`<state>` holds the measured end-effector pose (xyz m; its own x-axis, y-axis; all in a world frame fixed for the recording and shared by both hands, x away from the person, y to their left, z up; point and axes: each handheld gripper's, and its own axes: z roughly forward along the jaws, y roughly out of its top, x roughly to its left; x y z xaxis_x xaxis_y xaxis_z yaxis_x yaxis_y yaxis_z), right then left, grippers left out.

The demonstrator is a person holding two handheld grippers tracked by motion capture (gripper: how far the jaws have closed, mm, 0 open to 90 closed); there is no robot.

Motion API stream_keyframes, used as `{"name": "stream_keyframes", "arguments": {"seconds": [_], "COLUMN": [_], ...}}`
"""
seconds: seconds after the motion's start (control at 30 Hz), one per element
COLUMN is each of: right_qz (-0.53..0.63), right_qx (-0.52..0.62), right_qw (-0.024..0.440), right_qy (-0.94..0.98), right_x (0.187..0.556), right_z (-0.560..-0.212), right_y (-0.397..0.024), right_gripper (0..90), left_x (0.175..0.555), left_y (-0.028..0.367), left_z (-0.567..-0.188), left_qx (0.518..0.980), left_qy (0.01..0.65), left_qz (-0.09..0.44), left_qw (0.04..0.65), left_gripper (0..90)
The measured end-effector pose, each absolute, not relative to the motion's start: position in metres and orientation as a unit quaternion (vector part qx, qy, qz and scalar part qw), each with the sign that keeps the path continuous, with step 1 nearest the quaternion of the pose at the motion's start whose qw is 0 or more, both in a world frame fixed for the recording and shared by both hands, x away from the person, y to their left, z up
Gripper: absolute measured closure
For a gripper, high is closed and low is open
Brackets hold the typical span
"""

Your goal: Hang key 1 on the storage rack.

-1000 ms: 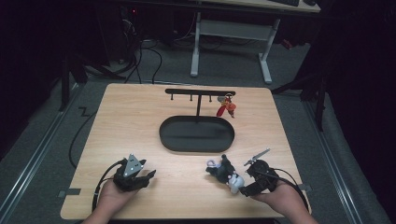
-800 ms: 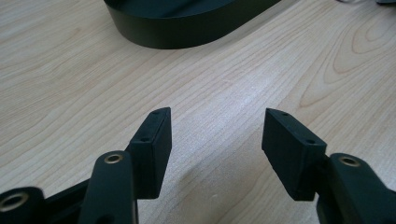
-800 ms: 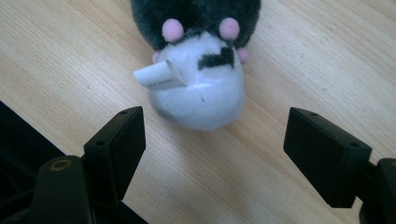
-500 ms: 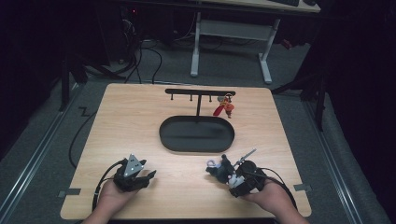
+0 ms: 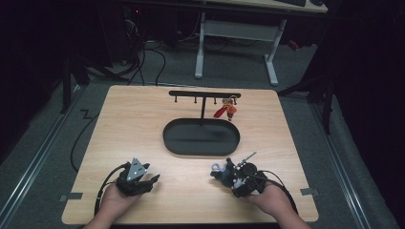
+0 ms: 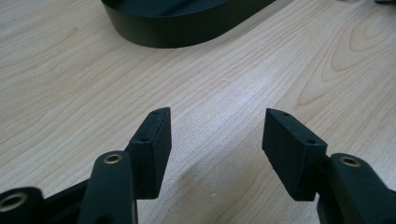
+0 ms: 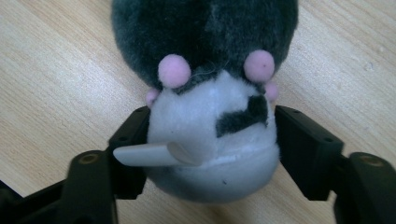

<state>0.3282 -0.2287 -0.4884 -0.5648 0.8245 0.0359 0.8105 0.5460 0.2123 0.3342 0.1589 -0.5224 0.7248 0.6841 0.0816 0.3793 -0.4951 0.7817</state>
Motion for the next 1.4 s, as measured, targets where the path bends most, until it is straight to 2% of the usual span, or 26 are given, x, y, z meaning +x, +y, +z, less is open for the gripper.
{"name": "stream_keyframes", "arguments": {"seconds": [0.13, 0.3, 1.4], "right_qz": [0.105, 0.106, 0.120], "right_qx": [0.463, 0.461, 0.480], "right_qw": [0.034, 0.034, 0.043], "right_qy": [0.880, 0.880, 0.868], "right_x": [0.328, 0.327, 0.344], "right_z": [-0.489, -0.488, -0.423], "right_y": [-0.228, -0.227, -0.238], "right_gripper": [44.2, 47.2, 47.6], "left_x": [0.334, 0.334, 0.335], "left_y": [0.159, 0.159, 0.159], "left_z": [-0.523, -0.523, -0.523], "left_qx": [0.842, 0.842, 0.843], "left_qy": [0.315, 0.315, 0.315], "left_qz": [0.195, 0.195, 0.196], "left_qw": [0.391, 0.391, 0.389], "left_gripper": [42.7, 42.7, 42.4]}}
